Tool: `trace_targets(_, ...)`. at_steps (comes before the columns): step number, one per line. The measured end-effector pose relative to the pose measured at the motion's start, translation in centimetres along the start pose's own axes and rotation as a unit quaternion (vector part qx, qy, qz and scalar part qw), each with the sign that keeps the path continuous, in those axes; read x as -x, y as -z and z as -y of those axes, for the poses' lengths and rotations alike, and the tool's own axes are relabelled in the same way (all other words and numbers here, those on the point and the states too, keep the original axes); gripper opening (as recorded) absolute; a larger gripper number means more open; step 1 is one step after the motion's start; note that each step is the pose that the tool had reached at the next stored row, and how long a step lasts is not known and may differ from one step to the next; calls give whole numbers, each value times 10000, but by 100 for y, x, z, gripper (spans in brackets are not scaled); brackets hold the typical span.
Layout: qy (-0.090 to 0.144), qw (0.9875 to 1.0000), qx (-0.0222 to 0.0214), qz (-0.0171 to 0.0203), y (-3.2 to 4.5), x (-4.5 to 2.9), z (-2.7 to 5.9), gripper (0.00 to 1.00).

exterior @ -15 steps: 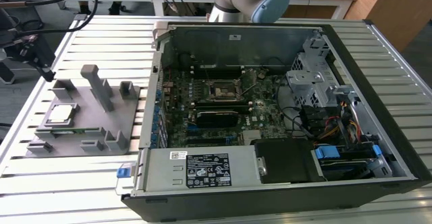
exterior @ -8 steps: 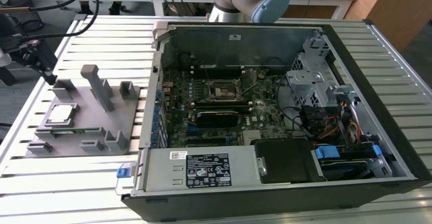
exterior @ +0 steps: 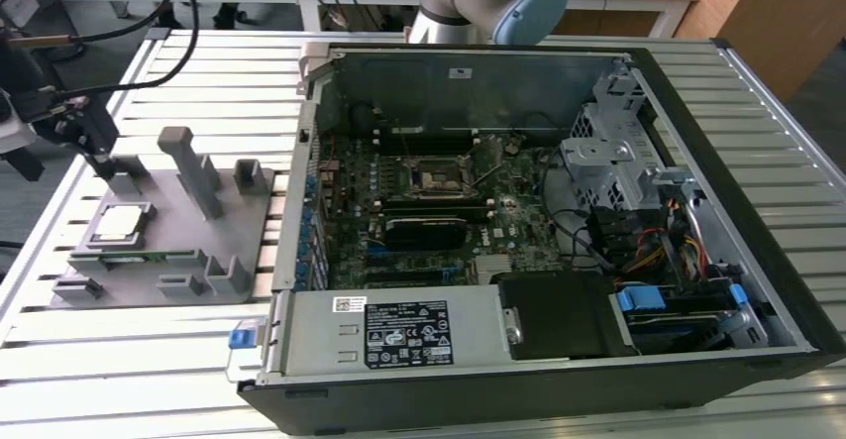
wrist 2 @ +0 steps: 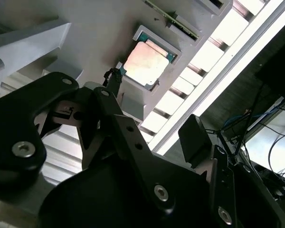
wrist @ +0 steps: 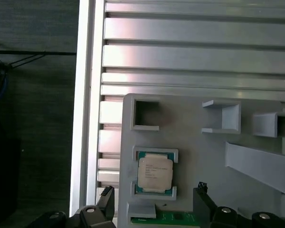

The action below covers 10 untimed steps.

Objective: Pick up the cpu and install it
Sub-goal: 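Pick up the cpu and move it towards the insertion slot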

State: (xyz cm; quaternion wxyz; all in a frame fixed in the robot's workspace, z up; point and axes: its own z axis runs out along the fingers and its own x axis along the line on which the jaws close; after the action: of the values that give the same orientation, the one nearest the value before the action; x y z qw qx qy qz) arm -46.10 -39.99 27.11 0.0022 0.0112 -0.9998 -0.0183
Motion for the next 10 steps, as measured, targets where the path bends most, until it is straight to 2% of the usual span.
trace_targets(1,9,10000,0,0,-18,0,5,80)
trace_targets(2,23,10000,0,-1,-36,0,11,74)
trace_targets(8,189,9998,-4,-7,-127,-1,29,74)
trace_targets(10,201,9998,-21,-8,-153,0,30,74)
